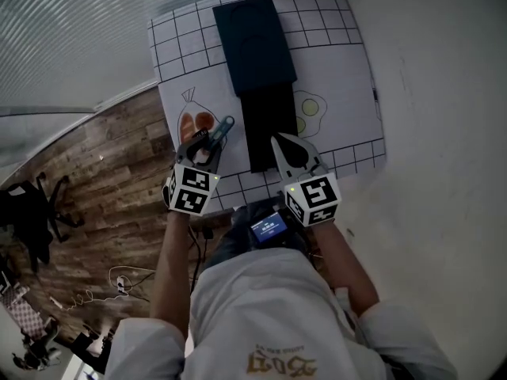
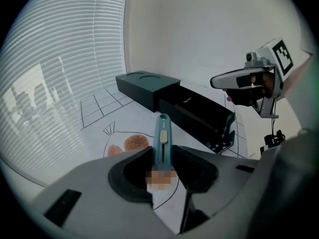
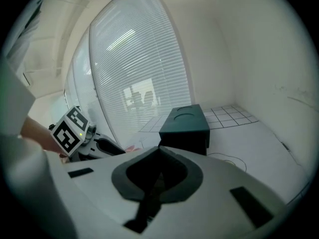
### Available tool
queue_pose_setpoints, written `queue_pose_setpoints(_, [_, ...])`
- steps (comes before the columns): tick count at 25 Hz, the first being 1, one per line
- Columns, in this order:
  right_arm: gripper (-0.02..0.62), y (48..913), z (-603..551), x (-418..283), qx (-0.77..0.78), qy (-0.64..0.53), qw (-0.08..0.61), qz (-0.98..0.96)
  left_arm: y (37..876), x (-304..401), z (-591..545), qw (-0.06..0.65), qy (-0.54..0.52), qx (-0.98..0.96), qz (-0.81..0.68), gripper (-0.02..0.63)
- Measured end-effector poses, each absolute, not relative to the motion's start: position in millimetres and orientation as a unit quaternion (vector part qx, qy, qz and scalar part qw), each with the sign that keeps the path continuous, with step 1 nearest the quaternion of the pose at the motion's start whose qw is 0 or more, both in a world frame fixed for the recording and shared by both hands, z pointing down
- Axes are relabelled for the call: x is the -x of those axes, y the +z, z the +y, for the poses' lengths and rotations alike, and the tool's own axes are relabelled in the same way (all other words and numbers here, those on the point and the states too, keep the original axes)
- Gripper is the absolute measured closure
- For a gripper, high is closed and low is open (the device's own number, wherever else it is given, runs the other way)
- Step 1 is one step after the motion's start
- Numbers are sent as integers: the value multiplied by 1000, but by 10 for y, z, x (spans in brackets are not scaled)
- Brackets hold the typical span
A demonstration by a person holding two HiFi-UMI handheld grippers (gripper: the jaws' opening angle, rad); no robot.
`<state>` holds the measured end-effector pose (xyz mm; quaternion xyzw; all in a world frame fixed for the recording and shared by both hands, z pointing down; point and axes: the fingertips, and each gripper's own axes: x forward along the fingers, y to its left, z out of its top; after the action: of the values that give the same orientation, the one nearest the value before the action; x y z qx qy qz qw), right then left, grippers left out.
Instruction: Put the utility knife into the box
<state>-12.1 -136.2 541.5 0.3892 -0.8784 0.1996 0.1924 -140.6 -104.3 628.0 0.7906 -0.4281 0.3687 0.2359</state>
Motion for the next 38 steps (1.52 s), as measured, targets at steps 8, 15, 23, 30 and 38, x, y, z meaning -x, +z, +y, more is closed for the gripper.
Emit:
queue_pose_setpoints(8, [589,5185,-1245,65,-403,174,182,-880,5843,1495,-964,214,335,-795,-457,471])
queue_pose_setpoints(15, [589,4938,-1187,1,-416,147,168,-882,5401,1540,-852,186,314,-798,-479,471])
queue_pose_setpoints(23, [589,4771,-1117,73,-416,132,156,-886,5195,1540,-791,167,309,-802,-483,471])
queue_pose_setpoints(30, [589,4733,-1126,-12,-430,131,150,-881,5147,1470,-826,157,310,-809,-474,471])
queue_pose_setpoints(38, [588,4695,-1144,-429,-473,129,149,-858,5152,1110,-1002,133,316,-832,-437,471])
